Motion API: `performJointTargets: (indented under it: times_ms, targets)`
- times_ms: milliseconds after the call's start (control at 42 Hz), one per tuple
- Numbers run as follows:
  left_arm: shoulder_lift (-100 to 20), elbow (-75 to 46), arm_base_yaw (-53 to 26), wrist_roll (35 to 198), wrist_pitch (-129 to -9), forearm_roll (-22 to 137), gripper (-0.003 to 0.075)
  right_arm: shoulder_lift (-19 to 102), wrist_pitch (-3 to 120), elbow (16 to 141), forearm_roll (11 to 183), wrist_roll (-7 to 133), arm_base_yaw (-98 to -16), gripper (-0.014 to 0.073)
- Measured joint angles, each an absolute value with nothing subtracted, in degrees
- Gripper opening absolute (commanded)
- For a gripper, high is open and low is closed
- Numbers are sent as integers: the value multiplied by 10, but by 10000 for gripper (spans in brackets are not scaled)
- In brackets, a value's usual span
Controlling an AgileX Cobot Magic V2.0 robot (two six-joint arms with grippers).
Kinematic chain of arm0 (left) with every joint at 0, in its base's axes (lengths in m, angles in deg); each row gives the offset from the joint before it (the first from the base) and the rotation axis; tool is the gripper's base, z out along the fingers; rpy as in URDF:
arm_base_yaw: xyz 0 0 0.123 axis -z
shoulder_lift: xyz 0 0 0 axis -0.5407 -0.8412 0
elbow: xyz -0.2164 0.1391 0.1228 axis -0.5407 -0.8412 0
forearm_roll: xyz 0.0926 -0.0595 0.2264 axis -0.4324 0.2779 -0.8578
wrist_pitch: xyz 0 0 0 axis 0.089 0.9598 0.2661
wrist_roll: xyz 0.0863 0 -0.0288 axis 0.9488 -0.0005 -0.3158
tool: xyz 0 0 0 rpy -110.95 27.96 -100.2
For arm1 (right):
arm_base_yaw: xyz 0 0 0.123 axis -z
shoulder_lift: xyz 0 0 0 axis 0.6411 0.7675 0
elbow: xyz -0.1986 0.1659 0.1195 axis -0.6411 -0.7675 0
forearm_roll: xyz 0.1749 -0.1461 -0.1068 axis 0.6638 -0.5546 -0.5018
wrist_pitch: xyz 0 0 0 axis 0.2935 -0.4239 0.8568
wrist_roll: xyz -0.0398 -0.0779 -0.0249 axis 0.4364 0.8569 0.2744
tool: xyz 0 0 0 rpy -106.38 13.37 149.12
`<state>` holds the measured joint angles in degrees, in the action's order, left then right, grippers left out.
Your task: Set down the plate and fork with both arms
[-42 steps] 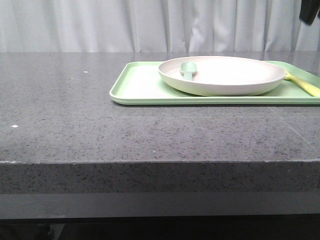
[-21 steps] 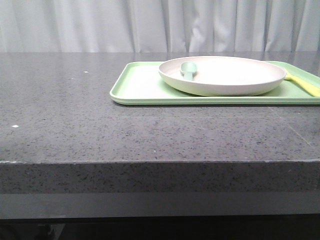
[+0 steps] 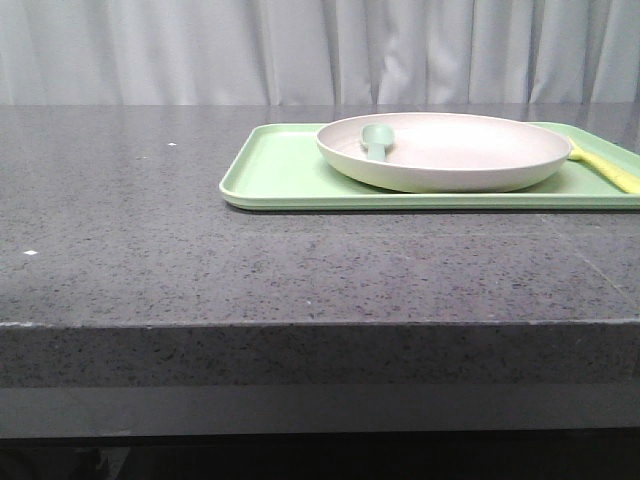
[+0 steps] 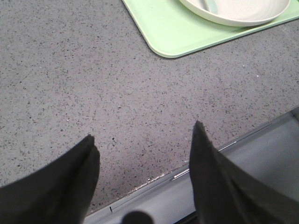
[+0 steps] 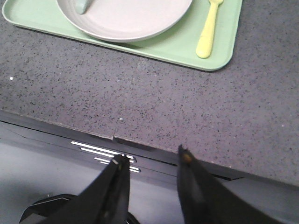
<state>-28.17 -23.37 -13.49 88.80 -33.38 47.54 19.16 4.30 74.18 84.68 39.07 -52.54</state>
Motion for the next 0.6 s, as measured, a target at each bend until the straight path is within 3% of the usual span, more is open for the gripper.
performJointTargets:
  times_ms: [262, 357, 595]
  targets:
    - [-282, -234, -135, 888, -334, 475, 421, 133, 60, 712, 847, 391, -525, 289]
    - [-282, -234, -135, 888, -334, 475, 395, 130, 62, 712, 847, 392, -525, 231]
    - [-282, -234, -135, 888, -334, 475, 77, 129, 66, 709, 847, 392, -525, -76]
